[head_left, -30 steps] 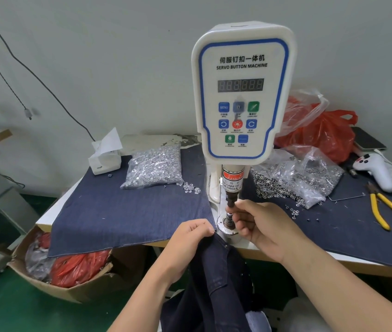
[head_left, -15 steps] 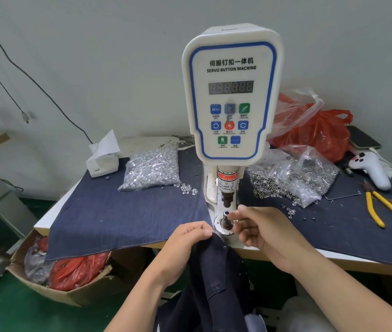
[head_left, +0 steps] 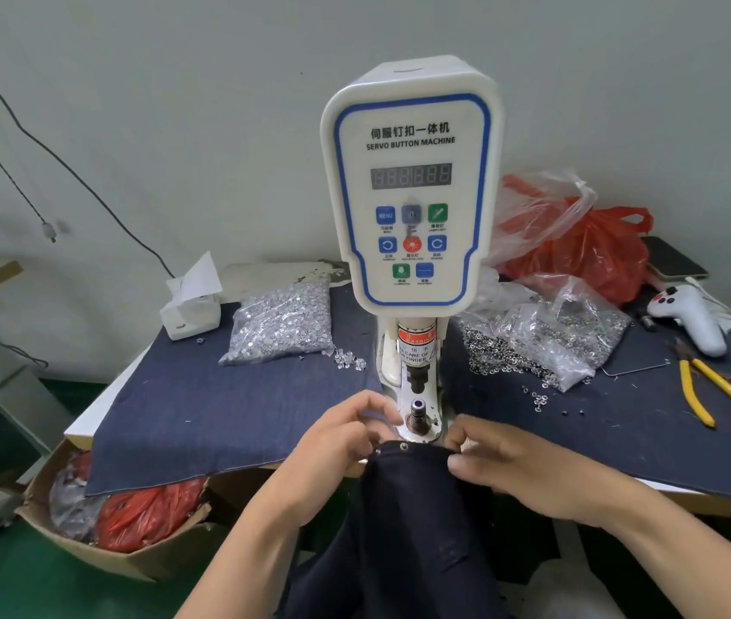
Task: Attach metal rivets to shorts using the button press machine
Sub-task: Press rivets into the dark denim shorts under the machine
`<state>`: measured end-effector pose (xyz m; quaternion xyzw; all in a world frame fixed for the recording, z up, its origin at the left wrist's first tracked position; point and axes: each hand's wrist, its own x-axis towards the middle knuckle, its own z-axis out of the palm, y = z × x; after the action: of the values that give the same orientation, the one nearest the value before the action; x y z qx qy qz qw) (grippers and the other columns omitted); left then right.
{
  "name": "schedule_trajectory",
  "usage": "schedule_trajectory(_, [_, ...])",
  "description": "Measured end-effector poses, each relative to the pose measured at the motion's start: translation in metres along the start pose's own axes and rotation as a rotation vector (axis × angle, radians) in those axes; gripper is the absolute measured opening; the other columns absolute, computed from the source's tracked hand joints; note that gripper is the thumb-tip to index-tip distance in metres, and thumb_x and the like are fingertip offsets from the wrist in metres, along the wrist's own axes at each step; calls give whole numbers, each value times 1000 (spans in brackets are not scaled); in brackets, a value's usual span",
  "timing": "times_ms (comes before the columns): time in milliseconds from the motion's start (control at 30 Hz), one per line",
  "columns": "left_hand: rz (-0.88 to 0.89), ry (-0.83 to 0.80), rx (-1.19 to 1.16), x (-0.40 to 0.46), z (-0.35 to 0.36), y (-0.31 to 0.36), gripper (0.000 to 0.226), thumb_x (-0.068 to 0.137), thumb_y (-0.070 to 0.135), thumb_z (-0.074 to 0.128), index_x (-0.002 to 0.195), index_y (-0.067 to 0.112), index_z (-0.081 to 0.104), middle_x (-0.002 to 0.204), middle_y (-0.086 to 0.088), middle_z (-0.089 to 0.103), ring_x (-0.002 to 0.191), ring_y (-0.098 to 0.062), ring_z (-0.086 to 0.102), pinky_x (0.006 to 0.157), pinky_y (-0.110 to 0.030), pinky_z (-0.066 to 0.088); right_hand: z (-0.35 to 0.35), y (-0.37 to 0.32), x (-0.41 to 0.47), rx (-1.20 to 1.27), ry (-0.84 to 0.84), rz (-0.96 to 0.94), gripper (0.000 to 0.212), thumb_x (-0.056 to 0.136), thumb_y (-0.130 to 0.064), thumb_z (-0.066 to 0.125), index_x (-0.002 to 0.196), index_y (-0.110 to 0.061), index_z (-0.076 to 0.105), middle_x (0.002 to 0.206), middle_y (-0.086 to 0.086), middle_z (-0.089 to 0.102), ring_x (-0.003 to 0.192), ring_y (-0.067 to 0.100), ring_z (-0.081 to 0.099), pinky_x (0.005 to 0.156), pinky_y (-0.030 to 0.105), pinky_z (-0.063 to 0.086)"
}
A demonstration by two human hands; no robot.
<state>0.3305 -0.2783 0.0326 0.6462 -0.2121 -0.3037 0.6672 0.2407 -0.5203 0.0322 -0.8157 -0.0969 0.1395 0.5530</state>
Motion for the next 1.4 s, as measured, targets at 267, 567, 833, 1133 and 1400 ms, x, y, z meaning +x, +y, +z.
schedule_trajectory(267, [-51,475,359,18,-11,-20,17,86,4,51,86,16,63,80,-1,78,75,-14,71,69,-23,56,-3,19,27,-12,104,13,17,104,-33,58,91,-27,66,78,-3,56,73,13,46,69,32,37])
schedule_trajectory(567, [-117,792,1016,85,-67,-17,20,100,38,65,115,29,74,117,6,75,111,-23,67,85,-33,48,-5,22,27,43,101,21,21,98,-42,59,89,-25,65,77,-6,58,72,11,46,68,27,37])
schedule_trajectory(833, [-74,899,1026,105,-60,-21,15,97,39,72,102,30,83,104,2,79,100,-28,71,73,-30,44,-3,20,26,-11,137,12,20,103,-29,60,84,-31,65,68,-18,55,64,-1,44,62,12,35])
schedule_trajectory(1133, [-29,896,903,89,-64,-18,16,103,26,66,109,23,81,107,0,79,105,-26,69,83,-31,43,-2,17,25,-4,145,32,21,103,-32,59,83,-35,66,69,-16,53,65,6,41,61,19,35])
schedule_trajectory(1400, [214,611,412,55,-9,-12,18,95,14,76,89,31,79,87,16,79,88,3,72,78,-8,50,0,19,24,1,162,24,19,103,-32,59,86,-31,66,71,-13,53,68,8,41,61,25,33])
